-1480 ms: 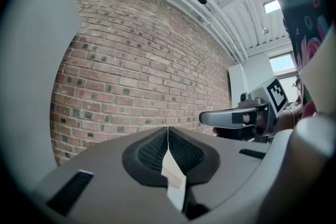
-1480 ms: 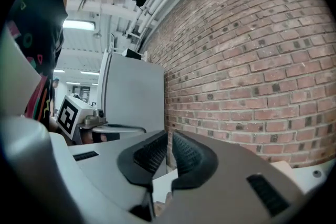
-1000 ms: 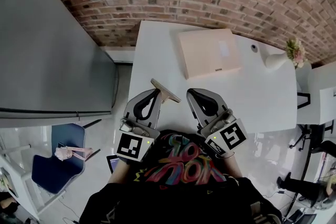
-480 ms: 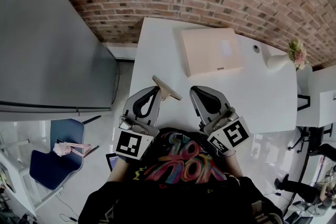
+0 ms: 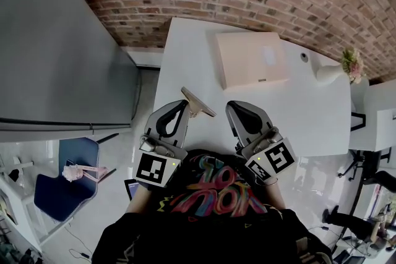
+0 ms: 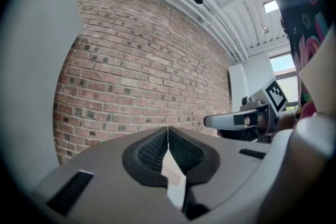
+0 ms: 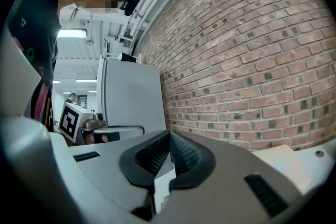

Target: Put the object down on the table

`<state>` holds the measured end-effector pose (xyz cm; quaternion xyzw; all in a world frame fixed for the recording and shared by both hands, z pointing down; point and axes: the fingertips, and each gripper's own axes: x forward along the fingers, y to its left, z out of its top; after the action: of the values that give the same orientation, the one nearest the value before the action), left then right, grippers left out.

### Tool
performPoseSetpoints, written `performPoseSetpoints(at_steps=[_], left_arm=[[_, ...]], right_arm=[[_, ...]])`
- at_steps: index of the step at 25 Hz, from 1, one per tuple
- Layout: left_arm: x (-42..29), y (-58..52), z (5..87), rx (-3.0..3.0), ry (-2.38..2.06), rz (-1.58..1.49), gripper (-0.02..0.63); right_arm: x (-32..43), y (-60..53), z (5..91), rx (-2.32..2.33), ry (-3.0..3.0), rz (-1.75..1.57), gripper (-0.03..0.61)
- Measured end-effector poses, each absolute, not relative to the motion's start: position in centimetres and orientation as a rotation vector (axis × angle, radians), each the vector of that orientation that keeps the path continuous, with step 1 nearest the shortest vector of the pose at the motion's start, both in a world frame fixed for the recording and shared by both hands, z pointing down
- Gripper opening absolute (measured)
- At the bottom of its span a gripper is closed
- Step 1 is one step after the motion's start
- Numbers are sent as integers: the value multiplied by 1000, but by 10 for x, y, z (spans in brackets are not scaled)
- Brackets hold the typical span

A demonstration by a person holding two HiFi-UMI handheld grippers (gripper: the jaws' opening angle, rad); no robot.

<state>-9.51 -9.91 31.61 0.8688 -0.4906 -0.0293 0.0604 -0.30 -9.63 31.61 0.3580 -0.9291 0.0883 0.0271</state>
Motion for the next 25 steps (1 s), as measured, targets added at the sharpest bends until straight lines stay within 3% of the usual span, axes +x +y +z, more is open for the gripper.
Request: performPoseSetpoints(at_steps=[21, 25], left_arm=[[-108, -115, 331, 2629, -1445, 15, 27], [-104, -125, 319, 2637, -1446, -79, 27]], right_arm=[[-8, -113, 330, 1112, -2829, 320, 15], [-8, -116, 333, 1108, -2829, 319, 15]])
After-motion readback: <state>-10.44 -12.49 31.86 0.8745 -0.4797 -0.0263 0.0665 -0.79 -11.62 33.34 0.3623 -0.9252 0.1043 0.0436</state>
